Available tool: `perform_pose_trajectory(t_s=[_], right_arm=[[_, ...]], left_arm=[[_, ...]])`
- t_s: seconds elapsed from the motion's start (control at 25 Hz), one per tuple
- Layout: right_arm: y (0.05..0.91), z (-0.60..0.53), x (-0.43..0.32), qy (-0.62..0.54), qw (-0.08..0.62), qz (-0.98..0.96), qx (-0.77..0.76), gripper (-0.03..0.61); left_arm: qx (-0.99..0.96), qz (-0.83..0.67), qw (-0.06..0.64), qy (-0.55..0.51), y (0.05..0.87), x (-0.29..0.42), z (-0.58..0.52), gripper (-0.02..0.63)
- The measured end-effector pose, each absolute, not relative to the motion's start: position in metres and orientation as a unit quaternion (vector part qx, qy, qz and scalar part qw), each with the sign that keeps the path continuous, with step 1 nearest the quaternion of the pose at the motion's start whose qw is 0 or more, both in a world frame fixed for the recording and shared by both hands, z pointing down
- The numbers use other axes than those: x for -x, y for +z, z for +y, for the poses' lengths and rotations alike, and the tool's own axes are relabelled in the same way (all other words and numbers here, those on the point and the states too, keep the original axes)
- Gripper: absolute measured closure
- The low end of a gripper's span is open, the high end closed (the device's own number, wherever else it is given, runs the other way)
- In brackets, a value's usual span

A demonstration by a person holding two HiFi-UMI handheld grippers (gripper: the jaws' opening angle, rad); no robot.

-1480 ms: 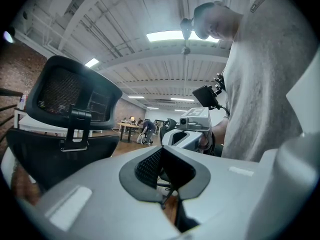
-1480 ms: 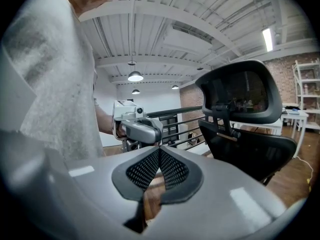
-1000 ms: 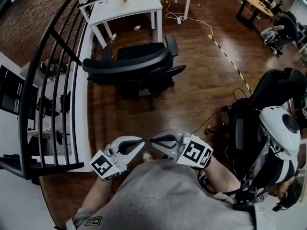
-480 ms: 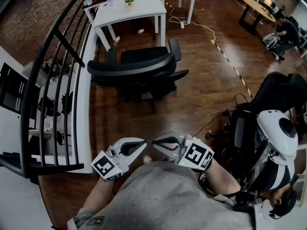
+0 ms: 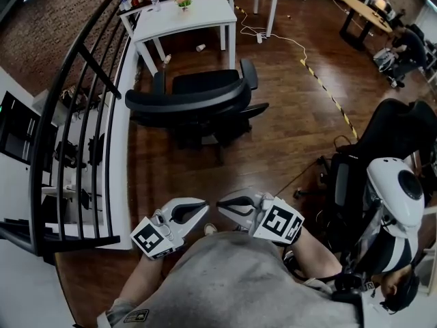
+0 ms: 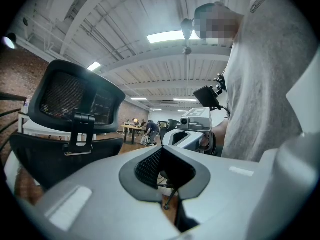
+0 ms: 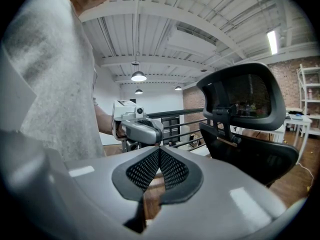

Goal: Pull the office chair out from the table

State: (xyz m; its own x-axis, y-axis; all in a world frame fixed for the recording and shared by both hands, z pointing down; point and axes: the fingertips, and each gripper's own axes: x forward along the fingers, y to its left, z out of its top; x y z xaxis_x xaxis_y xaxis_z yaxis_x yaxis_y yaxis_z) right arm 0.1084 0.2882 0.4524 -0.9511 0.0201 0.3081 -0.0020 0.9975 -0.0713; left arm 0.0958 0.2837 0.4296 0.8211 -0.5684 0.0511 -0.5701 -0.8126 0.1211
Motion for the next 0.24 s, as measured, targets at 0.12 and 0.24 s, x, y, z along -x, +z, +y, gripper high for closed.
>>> perform_pose_trajectory(t_s=[0.12, 0.24], right_arm=[[0.4534, 0.2878, -0.1071, 0.034, 0.155, -0.987, 0.007, 0.572], [0.4533, 0.2868, -0.1063, 0.032, 0.156, -0.987, 0.01, 0.572]], left_arm=[[-0.952, -0.298, 0.068, 0.002, 0.4288, -0.0957, 0.2842, 0.611], [-0.953, -0.296, 0.063, -0.001, 0.425, -0.0967, 0.2833, 0.611]])
